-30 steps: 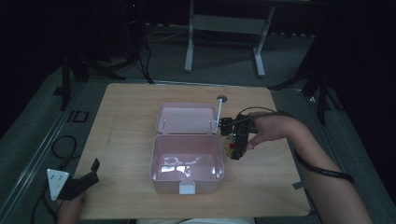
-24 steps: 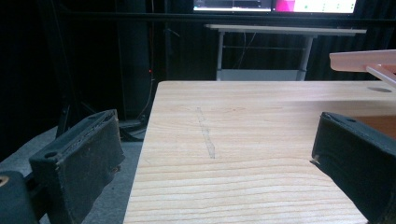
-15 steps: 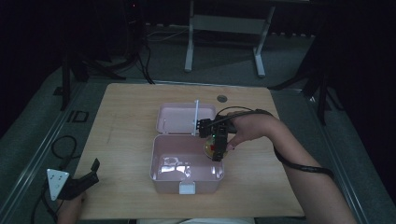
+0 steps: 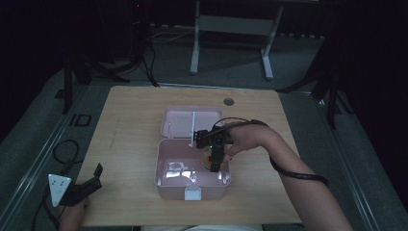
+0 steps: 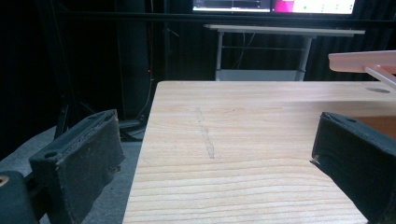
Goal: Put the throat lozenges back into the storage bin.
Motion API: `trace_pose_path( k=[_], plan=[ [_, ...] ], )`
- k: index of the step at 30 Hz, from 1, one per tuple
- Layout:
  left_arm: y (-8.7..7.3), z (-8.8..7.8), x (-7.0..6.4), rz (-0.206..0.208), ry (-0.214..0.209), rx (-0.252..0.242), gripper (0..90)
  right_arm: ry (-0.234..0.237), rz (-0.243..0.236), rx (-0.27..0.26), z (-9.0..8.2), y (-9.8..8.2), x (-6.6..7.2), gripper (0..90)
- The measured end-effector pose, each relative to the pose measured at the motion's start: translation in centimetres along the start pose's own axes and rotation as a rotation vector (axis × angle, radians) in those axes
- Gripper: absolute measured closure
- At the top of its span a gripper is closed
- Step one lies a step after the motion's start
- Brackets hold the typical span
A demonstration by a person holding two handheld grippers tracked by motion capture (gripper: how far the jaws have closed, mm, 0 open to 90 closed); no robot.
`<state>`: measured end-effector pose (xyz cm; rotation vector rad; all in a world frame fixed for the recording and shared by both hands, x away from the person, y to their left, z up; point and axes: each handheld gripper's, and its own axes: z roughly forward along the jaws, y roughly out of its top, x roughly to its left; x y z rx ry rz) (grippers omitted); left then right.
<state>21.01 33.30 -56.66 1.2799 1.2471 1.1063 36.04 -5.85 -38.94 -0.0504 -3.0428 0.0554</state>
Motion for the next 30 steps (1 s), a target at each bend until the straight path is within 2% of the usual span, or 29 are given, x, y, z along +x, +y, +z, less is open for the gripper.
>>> trace_pose_path(
  k=[6,16,20,22,30],
  plan=[
    [0.0,0.0,0.0,0.002,0.0,0.002,2.4,0.022,-0.017,0.018,2.6,0.3,0.0,20.3],
    [0.0,0.0,0.0,0.003,-0.001,0.004,2.4,0.038,-0.045,0.028,5.5,0.5,0.0,20.3],
    [0.0,0.0,0.0,0.003,-0.001,0.003,2.4,0.036,-0.069,0.041,6.6,0.7,-0.1,20.3],
    [0.0,0.0,0.0,0.003,-0.001,0.004,2.4,0.021,-0.091,0.043,7.0,0.8,0.0,20.3],
    [0.0,0.0,0.0,0.003,-0.004,0.005,2.4,0.015,-0.097,0.063,8.7,0.9,-0.2,20.2]
  ],
)
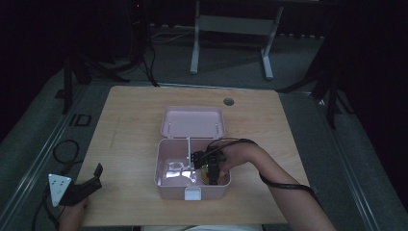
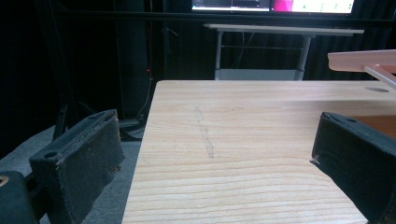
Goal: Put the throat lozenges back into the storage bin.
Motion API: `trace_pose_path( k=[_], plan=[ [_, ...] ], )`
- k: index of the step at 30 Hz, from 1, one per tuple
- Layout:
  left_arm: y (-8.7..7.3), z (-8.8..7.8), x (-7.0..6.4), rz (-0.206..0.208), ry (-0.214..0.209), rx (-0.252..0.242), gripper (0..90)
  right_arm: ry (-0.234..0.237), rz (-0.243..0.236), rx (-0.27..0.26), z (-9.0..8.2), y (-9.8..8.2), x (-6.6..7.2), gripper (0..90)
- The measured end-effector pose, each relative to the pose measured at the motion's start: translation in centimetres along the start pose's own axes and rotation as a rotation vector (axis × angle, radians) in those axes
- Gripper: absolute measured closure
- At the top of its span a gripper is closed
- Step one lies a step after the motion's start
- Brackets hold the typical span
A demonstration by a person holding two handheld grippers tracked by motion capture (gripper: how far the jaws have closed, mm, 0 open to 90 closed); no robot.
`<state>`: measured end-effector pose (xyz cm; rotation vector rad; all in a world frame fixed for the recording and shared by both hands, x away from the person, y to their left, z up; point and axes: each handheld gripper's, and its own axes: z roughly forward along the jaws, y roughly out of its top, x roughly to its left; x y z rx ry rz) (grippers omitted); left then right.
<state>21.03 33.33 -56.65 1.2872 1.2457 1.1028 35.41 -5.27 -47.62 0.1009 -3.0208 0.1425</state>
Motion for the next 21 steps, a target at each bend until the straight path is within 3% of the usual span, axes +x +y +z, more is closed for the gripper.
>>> trace_pose_path(
  k=[12,21],
  plan=[
    [0.0,0.0,0.01,0.001,-0.004,0.0,2.4,0.016,0.024,0.01,0.82,0.04,-0.32,19.3],
    [0.01,0.01,0.0,0.002,-0.004,0.001,2.4,0.019,0.026,0.002,0.35,-0.07,-0.2,18.5]
  ],
)
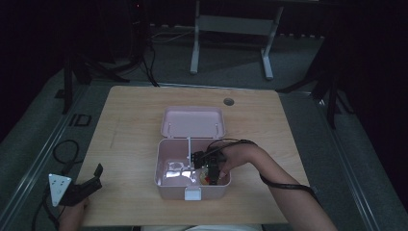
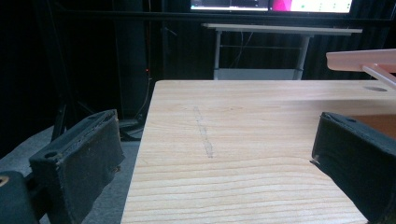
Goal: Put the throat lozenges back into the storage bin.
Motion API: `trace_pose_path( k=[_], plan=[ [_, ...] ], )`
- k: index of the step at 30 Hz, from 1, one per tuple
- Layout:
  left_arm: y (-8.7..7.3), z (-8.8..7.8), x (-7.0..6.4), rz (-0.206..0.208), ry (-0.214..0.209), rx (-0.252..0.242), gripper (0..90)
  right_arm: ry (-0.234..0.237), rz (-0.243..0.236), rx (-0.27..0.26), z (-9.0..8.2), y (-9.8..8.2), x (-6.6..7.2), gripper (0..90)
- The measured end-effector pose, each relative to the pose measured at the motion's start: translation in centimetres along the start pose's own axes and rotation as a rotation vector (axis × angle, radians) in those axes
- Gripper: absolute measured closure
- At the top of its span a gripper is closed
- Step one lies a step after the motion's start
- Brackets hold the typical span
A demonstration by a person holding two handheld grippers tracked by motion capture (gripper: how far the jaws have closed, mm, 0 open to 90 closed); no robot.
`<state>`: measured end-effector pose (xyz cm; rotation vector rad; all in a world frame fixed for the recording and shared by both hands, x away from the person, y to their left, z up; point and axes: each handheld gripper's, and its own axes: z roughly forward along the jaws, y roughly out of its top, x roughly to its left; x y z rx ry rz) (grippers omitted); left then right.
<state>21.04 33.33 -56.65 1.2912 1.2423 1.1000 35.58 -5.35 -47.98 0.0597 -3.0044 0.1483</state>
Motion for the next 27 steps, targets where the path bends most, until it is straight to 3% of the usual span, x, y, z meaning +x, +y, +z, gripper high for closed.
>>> trace_pose_path(
  k=[12,20,27],
  plan=[
    [0.0,0.0,0.0,0.003,0.002,-0.001,2.4,-0.031,0.021,-0.138,-5.7,-2.1,0.6,15.6],
    [0.0,0.0,0.0,0.001,0.004,-0.002,2.4,-0.074,0.069,-0.233,-9.4,-5.5,0.6,12.3],
    [0.0,0.0,0.0,0.001,0.004,-0.002,2.4,-0.109,0.125,-0.283,-10.2,-9.1,0.1,11.9]
  ],
)
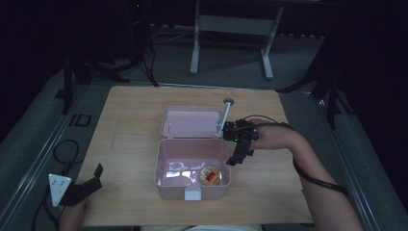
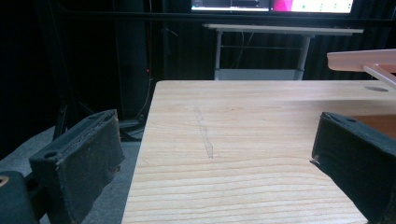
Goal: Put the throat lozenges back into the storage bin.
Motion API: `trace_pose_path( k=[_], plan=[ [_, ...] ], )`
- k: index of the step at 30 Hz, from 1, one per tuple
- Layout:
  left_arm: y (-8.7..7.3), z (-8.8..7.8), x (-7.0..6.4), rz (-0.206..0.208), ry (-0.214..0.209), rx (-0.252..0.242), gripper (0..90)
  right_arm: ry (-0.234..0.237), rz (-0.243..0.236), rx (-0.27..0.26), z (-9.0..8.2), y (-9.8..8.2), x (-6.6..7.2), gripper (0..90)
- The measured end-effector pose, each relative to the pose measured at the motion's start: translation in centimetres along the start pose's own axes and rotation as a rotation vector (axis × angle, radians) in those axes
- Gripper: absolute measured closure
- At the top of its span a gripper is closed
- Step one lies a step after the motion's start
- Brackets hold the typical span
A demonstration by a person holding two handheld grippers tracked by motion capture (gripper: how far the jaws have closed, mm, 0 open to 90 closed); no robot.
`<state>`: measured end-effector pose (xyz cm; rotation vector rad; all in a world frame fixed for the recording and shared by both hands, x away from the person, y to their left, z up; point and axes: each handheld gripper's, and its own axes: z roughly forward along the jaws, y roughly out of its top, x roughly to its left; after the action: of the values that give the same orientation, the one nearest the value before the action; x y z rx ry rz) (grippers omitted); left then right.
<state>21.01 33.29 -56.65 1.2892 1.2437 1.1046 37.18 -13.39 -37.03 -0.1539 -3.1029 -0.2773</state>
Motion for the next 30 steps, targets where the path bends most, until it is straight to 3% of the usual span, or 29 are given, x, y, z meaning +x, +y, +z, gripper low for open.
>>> trace_pose_path(
  k=[8,19,23,27,30],
  plan=[
    [0.0,0.0,0.0,-0.002,0.001,0.0,2.4,-0.037,0.055,-0.032,0.8,-3.5,-0.9,11.9],
    [0.0,0.0,0.0,-0.002,-0.001,-0.001,2.4,-0.059,0.126,-0.107,5.9,-7.1,-1.8,12.0],
    [0.0,0.0,0.0,-0.002,-0.001,-0.001,2.4,-0.104,0.152,-0.164,7.7,-8.4,-2.2,12.0],
    [0.0,0.0,0.0,-0.001,-0.002,-0.001,2.4,-0.147,0.214,-0.231,9.2,-9.9,-2.7,12.0],
    [0.0,0.0,0.0,0.0,-0.001,-0.001,2.4,-0.205,0.259,-0.292,10.2,-11.0,-3.0,12.0]
  ],
)
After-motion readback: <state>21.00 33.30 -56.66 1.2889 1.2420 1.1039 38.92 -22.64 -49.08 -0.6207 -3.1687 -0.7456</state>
